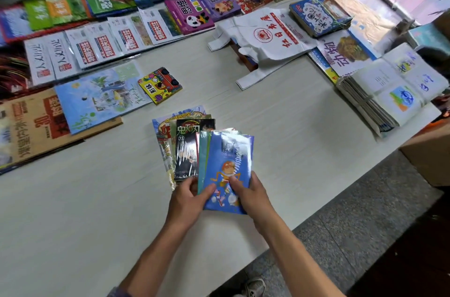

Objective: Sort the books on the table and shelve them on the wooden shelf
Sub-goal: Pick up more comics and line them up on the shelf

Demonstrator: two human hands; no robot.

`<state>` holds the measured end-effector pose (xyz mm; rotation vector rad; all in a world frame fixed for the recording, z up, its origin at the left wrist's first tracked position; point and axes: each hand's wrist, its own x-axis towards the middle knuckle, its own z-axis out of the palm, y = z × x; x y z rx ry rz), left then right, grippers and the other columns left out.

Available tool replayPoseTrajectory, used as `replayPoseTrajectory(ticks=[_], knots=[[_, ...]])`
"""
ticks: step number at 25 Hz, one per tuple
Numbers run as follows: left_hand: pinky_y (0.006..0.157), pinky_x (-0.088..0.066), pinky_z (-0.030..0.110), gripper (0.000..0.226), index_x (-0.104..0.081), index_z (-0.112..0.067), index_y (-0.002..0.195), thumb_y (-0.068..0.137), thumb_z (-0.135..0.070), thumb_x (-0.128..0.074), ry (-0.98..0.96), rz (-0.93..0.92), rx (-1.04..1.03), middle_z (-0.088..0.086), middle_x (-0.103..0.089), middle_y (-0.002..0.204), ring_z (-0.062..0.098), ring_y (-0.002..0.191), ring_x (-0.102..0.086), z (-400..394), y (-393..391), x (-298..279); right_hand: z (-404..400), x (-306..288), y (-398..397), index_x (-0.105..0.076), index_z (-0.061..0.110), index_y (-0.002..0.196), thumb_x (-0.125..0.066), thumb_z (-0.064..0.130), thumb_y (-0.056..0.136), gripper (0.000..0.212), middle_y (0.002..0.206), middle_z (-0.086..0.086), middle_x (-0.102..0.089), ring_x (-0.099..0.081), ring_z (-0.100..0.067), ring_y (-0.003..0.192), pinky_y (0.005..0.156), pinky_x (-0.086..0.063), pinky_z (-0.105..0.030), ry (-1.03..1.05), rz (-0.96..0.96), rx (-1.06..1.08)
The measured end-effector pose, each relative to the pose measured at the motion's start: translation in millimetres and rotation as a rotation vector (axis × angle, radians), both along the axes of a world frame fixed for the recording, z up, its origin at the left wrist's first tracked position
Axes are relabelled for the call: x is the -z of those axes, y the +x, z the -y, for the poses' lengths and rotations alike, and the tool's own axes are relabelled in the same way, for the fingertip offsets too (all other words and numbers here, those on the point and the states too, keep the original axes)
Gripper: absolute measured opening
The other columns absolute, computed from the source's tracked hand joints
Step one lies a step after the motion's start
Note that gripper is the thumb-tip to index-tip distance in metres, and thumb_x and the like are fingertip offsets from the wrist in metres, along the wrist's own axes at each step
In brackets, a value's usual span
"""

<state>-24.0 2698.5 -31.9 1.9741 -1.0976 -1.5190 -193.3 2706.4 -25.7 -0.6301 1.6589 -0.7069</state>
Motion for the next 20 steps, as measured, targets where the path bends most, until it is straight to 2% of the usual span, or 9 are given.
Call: replayPoseTrajectory(ticks=[2, 5, 8, 10, 12, 13, 15, 17, 20], knots=[[0.079, -0.059, 0.045, 0.031, -0.075, -0.017, 0.093, 0.074, -0.041, -0.082, -0.027, 0.07, -0.055, 0.0, -0.079, 0.084, 0.023, 0.082, -0.075, 31.2, 21.5, 2.3, 46.9, 4.5, 24.5, -0.067, 0.006, 0.112, -0.064, 0.021, 0.096, 0.022, 0.11, -0.02, -0.072, -0.072, -0.034, 0.1, 0.09, -0.057, -0.049, -0.03, -0.086, -0.111], [0.07, -0.057, 0.032, 0.031, -0.077, -0.018, 0.082, 0.07, -0.046, -0.085, -0.047, 0.234, -0.05, -0.005, -0.076, 0.074, 0.017, 0.076, -0.074, 57.9, 41.2, 10.3, 81.1, 22.0, 45.9, -0.066, 0.004, 0.105, -0.064, 0.021, 0.095, 0.019, 0.107, -0.019, -0.072, -0.071, -0.031, 0.094, 0.081, -0.056, -0.04, -0.01, -0.104, -0.105], [0.081, -0.056, 0.036, 0.049, -0.069, -0.017, 0.096, 0.064, -0.049, -0.088, -0.083, 0.323, -0.097, -0.002, -0.071, 0.096, 0.019, 0.089, -0.068, 72.1, 50.7, 21.6, 88.0, 37.1, 48.8, -0.052, 0.016, 0.11, -0.072, 0.03, 0.089, 0.032, 0.106, -0.003, -0.066, -0.068, -0.017, 0.087, 0.078, -0.056, -0.035, 0.004, -0.099, -0.064], [0.08, -0.055, 0.032, 0.063, -0.059, -0.023, 0.11, 0.061, -0.047, -0.091, -0.008, 0.18, -0.193, -0.003, -0.064, 0.107, 0.015, 0.093, -0.065, 78.9, 54.7, 28.4, 92.5, 42.7, 45.6, -0.05, 0.019, 0.118, -0.077, 0.041, 0.079, 0.052, 0.108, 0.001, -0.067, -0.07, -0.014, 0.091, 0.081, -0.057, -0.034, 0.053, -0.047, -0.064], [0.064, -0.051, 0.02, 0.063, -0.055, -0.031, 0.103, 0.056, -0.042, -0.094, 0.05, -0.039, -0.291, -0.009, -0.065, 0.102, 0.004, 0.083, -0.065, 82.6, 56.5, 33.8, 98.9, 47.2, 40.9, -0.053, 0.017, 0.122, -0.079, 0.047, 0.066, 0.069, 0.111, -0.002, -0.071, -0.073, -0.018, 0.095, 0.087, -0.059, -0.039, 0.071, -0.015, -0.084], [0.063, -0.05, 0.02, 0.066, -0.055, -0.03, 0.104, 0.052, -0.041, -0.094, 0.054, -0.096, -0.319, -0.008, -0.067, 0.103, 0.005, 0.082, -0.067, 83.7, 58.4, 39.1, 101.6, 49.2, 39.1, -0.054, 0.016, 0.123, -0.08, 0.047, 0.062, 0.074, 0.112, -0.003, -0.072, -0.074, -0.019, 0.094, 0.088, -0.06, -0.042, 0.069, -0.002, -0.104], [0.077, -0.056, 0.03, 0.082, -0.058, -0.021, 0.119, 0.05, -0.043, -0.094, 0.081, -0.153, -0.338, 0.001, -0.07, 0.111, 0.015, 0.09, -0.07, 88.5, 62.1, 46.4, 105.6, 50.4, 35.4, -0.053, 0.012, 0.128, -0.084, 0.048, 0.057, 0.085, 0.119, -0.006, -0.071, -0.074, -0.022, 0.099, 0.092, -0.058, -0.045, 0.088, 0.029, -0.139], [0.089, -0.059, 0.044, 0.089, -0.063, -0.013, 0.121, 0.044, -0.044, -0.094, 0.097, -0.245, -0.325, 0.008, -0.075, 0.11, 0.027, 0.095, -0.074, 88.5, 62.7, 52.1, 101.8, 53.5, 30.0, -0.054, 0.009, 0.133, -0.087, 0.049, 0.057, 0.092, 0.122, -0.009, -0.071, -0.073, -0.027, 0.103, 0.095, -0.057, -0.048, 0.149, 0.078, -0.152], [0.078, -0.062, 0.044, 0.088, -0.063, -0.015, 0.119, 0.041, -0.04, -0.093, 0.124, -0.38, -0.265, 0.011, -0.077, 0.106, 0.03, 0.092, -0.076, 74.5, 62.7, 52.9, 73.9, 55.1, 24.1, -0.065, 0.009, 0.123, -0.088, 0.056, 0.055, 0.085, 0.112, -0.01, -0.076, -0.074, -0.031, 0.102, 0.098, -0.055, -0.053, 0.215, 0.137, -0.178]])
